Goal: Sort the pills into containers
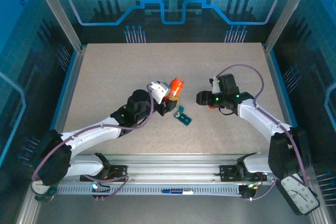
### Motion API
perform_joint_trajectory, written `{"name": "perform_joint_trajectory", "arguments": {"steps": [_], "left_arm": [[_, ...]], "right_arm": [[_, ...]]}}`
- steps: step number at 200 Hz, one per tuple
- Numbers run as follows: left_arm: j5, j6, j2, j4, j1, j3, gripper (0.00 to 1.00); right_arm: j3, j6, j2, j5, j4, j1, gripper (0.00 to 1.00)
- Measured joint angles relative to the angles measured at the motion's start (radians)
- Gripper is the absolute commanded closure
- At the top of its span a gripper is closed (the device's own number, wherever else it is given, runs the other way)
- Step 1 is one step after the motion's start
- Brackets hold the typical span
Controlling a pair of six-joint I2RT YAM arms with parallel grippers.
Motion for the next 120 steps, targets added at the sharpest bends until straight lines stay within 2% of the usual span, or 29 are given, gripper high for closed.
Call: {"name": "perform_joint_trajectory", "arguments": {"steps": [51,120], "left_arm": [[0.089,0.023,0.005,0.326,0.014,-0.007,1.0],[0.198,0.025,0.169,0.51,0.107,0.015,1.0]], "right_arm": [[0.129,-0.087,0.108,0.105,-0.101,-0.064,0.24],[0.259,-0.154,0.323,0.171,-0.187,-0.072,0.23]]}}
